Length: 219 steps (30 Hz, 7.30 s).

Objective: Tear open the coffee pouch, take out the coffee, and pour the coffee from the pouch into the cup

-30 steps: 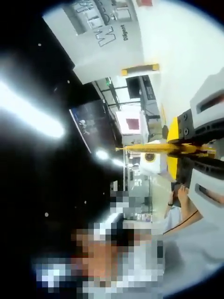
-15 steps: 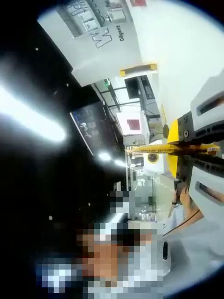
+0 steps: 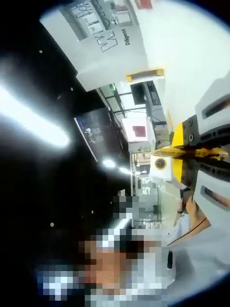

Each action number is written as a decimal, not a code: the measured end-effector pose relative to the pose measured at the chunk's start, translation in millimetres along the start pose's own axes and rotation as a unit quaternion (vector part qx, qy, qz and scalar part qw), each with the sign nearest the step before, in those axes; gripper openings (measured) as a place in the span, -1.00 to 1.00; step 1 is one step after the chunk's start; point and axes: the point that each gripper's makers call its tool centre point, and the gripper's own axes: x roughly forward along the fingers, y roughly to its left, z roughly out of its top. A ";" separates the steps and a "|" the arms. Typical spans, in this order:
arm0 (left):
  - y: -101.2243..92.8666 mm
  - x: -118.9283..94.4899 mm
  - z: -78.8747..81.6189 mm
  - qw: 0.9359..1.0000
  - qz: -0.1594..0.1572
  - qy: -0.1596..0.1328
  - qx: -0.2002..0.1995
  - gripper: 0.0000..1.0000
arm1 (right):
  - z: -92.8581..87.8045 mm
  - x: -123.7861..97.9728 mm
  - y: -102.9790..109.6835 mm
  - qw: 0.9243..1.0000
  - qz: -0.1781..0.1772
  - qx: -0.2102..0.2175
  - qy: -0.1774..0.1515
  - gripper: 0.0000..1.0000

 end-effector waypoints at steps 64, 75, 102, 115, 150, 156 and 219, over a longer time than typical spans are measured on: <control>3.2 -8.1 9.6 0.999 0.007 -0.014 -0.028 -0.84 | 2.6 -1.0 5.2 0.999 0.003 -0.046 -0.002 -0.85; 0.5 -3.6 10.1 0.999 -0.006 -0.029 -0.017 -0.69 | 7.6 -2.2 3.6 0.999 -0.012 -0.047 -0.008 -0.94; -4.7 -5.2 5.9 0.996 -0.018 -0.007 -0.084 -0.75 | 8.5 -1.3 1.4 0.996 -0.026 -0.088 -0.005 -0.95; -1.2 -4.2 0.7 0.993 -0.013 0.006 -0.117 -0.76 | 3.4 -1.6 -5.3 0.993 -0.050 -0.103 0.013 -0.95; -15.5 -1.8 6.1 0.998 -0.044 -0.007 -0.041 -0.65 | 12.9 -8.4 -11.5 0.935 -0.131 -0.322 0.072 -0.98; 0.7 -5.3 3.9 1.000 -0.015 -0.021 -0.013 -0.65 | 23.3 -10.8 3.6 0.989 -0.060 -0.135 -0.001 -0.98; -0.1 -9.6 0.5 1.000 0.003 0.008 -0.005 -0.85 | 0.7 -0.9 4.7 1.000 -0.003 -0.016 0.011 -0.94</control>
